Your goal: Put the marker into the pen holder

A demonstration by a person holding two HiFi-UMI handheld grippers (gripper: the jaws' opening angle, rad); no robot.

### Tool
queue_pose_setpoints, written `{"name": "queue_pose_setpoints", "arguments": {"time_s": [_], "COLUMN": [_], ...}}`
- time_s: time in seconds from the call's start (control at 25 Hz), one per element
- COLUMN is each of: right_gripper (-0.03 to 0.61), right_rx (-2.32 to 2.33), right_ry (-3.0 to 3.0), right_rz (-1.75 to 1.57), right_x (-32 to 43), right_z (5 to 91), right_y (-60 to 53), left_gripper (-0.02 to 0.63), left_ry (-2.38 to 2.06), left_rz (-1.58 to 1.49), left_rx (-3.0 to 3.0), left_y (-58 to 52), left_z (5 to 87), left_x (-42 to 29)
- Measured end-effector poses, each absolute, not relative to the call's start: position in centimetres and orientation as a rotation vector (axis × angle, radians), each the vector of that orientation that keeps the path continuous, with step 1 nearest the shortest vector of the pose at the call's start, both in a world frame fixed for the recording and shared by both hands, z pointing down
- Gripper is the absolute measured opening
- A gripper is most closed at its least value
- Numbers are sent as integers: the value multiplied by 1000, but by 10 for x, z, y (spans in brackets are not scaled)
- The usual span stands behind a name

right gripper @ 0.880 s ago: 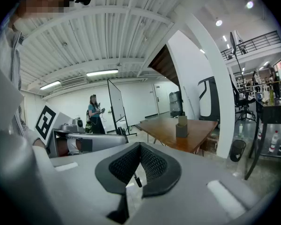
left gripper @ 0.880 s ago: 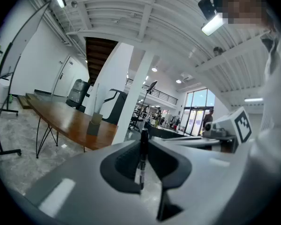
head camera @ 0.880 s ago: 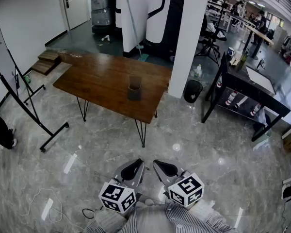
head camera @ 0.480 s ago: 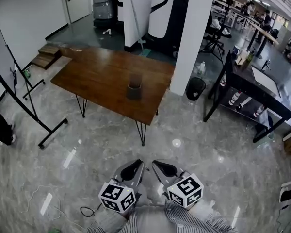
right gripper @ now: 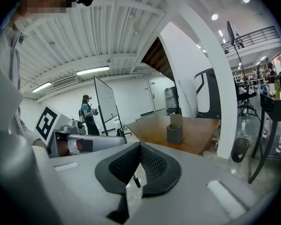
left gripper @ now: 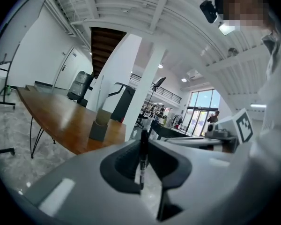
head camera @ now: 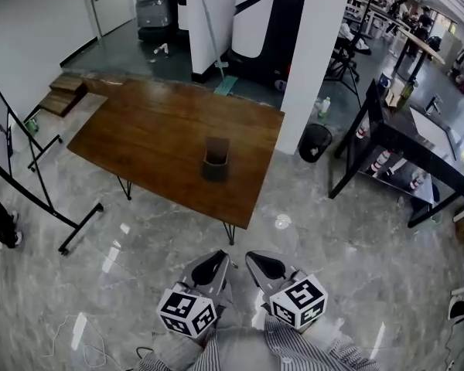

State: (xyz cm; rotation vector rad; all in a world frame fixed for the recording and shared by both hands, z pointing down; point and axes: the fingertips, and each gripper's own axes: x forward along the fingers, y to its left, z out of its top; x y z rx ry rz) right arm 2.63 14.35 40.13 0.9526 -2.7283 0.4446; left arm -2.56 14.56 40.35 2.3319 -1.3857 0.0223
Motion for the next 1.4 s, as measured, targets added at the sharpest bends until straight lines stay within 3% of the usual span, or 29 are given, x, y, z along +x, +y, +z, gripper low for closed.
{"name": "queue_pose_setpoints", "arguments": {"time_s": [0.52, 1.4], "right_gripper": [0, 0], "right_rx": [1069, 992], "right_ry": [-2683, -2688], "right_rz": [533, 640], "right_x": [-30, -34], "right_z": [398, 409], "right_y": [-25, -113], "left_gripper": [46, 45], "left_ry": [-1286, -1326], "left_rz": [59, 69], "left_rx": [2372, 2354], "left_y": [-19, -122], "left_z": [395, 387], "left_x": [-90, -96]}}
